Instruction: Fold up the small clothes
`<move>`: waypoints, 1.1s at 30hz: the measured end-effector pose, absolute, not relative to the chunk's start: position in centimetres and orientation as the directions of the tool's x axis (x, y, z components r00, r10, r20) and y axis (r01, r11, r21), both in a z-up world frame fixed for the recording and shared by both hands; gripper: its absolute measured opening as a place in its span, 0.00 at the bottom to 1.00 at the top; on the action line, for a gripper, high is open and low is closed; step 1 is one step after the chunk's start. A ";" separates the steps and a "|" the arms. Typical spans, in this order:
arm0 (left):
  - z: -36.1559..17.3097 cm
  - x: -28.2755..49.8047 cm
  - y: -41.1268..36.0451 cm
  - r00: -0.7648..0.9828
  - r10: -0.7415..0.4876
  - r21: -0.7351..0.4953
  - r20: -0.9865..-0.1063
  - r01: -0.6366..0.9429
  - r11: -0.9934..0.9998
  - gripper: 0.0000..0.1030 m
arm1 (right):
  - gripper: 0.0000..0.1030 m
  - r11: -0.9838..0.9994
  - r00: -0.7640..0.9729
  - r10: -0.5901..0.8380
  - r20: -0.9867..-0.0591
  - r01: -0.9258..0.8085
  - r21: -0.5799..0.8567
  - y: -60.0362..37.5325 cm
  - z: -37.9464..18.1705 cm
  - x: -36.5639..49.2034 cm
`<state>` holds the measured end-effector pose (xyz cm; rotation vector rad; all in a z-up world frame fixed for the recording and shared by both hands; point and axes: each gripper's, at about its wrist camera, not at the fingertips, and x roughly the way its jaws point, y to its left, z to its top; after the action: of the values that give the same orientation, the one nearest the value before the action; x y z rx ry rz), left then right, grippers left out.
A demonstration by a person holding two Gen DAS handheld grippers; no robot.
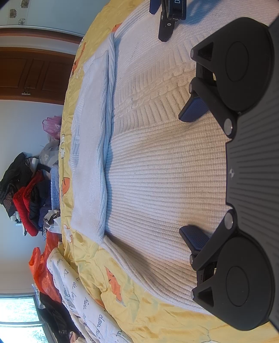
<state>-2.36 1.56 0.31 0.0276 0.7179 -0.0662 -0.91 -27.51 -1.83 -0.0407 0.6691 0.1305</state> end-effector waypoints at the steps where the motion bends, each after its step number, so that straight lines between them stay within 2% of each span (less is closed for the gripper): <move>1: 0.3 -2.4 1.6 0.751 -0.051 0.003 -0.658 0.070 0.998 1.00 | 1.00 0.991 0.777 0.107 -0.621 -0.133 0.003 -27.5 -1.8 -0.9; 23: 0.4 -2.7 1.4 0.749 -0.040 0.011 -0.661 0.063 0.998 1.00 | 1.00 0.993 0.780 0.091 -0.619 -0.117 -0.001 -27.1 -1.9 -4.6; 33: 0.3 -5.9 1.4 0.766 -0.035 0.022 -0.642 0.064 0.998 1.00 | 1.00 0.993 0.780 0.094 -0.618 -0.118 0.003 -27.1 -1.9 -4.6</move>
<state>-5.86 1.35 0.28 0.0432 0.6958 -0.0538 -4.56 -27.08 -1.89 -0.0368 0.6661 0.1143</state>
